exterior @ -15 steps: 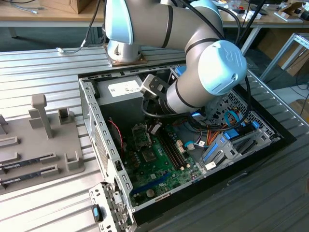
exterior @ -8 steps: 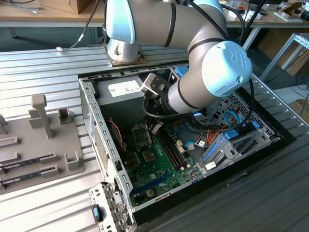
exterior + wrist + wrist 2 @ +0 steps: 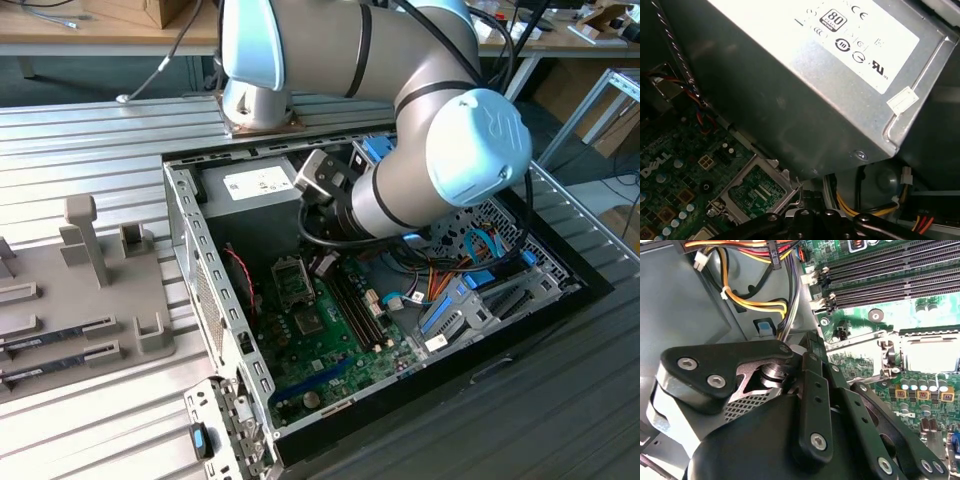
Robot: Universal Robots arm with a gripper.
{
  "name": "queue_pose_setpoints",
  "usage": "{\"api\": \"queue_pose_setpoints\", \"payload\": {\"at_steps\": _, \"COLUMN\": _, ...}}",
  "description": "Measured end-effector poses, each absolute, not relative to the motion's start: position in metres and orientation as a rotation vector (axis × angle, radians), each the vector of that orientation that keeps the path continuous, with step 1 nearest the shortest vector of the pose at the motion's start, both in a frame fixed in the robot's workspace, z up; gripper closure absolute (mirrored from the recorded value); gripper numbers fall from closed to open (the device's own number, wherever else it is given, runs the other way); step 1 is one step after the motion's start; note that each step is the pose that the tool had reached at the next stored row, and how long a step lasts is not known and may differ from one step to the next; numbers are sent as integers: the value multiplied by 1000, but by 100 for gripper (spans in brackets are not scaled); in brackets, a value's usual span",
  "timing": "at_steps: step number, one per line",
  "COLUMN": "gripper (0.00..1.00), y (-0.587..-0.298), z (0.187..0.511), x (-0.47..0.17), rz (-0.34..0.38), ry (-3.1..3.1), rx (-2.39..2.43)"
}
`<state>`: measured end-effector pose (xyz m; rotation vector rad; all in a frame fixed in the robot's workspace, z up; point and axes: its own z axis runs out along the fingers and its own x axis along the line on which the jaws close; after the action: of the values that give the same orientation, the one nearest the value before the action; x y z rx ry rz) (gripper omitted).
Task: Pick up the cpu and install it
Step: 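Close the cpu cover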
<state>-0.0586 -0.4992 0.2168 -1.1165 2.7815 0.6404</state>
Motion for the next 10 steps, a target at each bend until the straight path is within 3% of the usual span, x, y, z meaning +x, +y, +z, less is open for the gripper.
{"api": "queue_pose_setpoints", "payload": {"at_steps": 10, "gripper": 89, "y": -496, "z": 207, "x": -55, "rz": 642, "ry": 2783, "rx": -1116}}
